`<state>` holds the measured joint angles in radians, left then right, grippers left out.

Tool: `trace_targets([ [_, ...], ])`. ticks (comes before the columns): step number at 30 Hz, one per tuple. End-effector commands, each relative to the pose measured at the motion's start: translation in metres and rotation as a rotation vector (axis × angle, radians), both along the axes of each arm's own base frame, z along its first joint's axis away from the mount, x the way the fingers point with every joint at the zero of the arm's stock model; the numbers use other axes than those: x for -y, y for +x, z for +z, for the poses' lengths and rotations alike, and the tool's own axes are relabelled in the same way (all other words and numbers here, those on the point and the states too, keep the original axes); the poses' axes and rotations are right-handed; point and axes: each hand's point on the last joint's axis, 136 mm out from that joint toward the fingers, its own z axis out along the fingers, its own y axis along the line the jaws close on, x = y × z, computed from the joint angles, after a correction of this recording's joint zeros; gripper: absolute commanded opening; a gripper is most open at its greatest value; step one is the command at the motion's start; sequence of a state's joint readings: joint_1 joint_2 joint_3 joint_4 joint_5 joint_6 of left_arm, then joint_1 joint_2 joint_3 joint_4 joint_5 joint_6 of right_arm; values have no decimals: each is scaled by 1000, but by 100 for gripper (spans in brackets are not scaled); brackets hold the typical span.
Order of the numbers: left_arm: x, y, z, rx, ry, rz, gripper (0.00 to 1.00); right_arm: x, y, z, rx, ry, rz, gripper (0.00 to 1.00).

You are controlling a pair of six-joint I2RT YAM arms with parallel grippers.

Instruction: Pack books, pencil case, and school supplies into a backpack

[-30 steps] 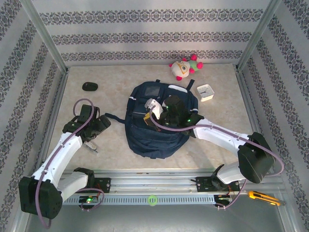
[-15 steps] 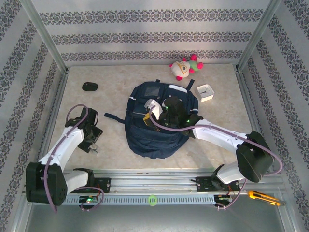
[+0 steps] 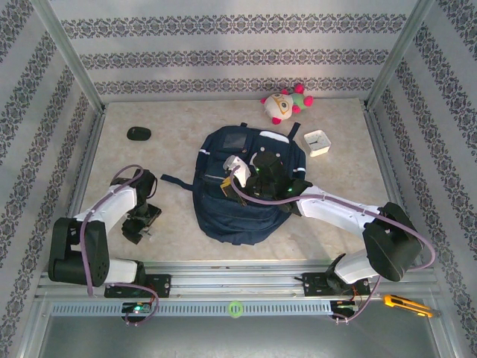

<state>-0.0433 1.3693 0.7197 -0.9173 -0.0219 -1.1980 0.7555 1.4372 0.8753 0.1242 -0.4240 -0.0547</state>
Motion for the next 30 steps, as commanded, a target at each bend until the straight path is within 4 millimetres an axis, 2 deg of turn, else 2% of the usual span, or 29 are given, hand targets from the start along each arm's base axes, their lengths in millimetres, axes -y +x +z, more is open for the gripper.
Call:
trace_targets([
  [1, 0, -5, -6, -31, -21, 21, 79, -11, -8, 15, 23, 62, 53, 0],
  [6, 7, -1, -15, -19, -61, 35, 72, -11, -8, 13, 22, 58, 50, 0],
  [12, 4, 3, -12, -6, -45, 43, 56, -11, -7, 12, 23, 58, 47, 0],
  [19, 5, -5, -10, 0, -47, 53, 41, -11, -7, 13, 27, 57, 45, 0],
  [24, 8, 4, 9, 102, -67, 4, 37, -10, -7, 27, -1, 114, 60, 0],
  [30, 14, 28, 53, 322, -82, -123, 37, -8, -1, 41, -29, 145, 70, 0],
])
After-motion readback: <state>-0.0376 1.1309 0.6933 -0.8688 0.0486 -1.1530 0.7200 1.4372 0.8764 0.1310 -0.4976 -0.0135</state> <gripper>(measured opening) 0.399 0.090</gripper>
